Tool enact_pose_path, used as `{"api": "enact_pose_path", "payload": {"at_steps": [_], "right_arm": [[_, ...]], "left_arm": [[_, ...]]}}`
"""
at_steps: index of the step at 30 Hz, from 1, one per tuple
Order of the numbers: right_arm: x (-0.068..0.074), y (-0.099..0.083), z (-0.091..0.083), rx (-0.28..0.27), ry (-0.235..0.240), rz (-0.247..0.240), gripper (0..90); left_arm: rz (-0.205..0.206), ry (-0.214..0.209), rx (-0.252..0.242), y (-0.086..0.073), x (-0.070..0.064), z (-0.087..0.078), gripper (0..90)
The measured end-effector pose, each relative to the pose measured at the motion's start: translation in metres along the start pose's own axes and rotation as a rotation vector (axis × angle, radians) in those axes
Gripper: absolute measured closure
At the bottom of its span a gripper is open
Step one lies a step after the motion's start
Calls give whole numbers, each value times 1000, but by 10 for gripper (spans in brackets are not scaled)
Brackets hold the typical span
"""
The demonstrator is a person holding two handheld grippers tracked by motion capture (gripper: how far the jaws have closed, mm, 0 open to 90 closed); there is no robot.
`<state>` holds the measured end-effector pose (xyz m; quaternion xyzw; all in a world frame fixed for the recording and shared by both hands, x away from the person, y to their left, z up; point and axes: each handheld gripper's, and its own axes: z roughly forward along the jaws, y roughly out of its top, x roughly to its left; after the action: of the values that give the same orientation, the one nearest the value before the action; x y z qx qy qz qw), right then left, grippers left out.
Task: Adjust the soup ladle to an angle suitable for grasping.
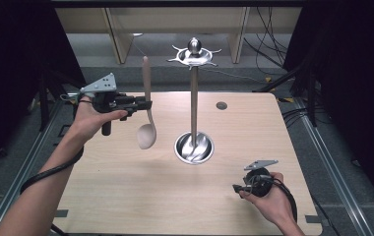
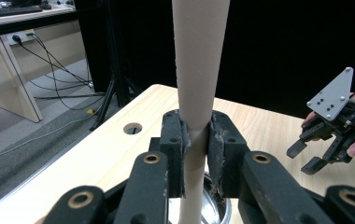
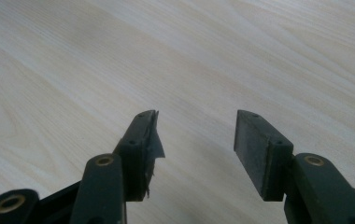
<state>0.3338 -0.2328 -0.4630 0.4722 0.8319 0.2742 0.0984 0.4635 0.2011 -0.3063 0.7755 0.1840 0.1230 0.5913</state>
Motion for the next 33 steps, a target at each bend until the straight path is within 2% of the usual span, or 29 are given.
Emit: {"api": "enact_pose_path", "payload": {"at_steps": [2, 3, 5, 22, 33], "right_arm": [[0, 0, 0, -1, -1, 1, 495], [0, 1, -1, 16, -8, -7, 495], [0, 0, 0, -5, -2, 1, 495], [0, 1, 0, -3, 1, -2, 496], [1, 1, 1, -4, 6, 2, 496]], "left_arm": [[0, -2, 0, 0, 0, 1, 766], [0, -3, 1, 1, 0, 2, 766], [3, -6, 4, 2, 0, 3, 766], [13, -47, 20, 10, -2, 18, 766], [10, -59, 35, 15, -2, 26, 765]]}}
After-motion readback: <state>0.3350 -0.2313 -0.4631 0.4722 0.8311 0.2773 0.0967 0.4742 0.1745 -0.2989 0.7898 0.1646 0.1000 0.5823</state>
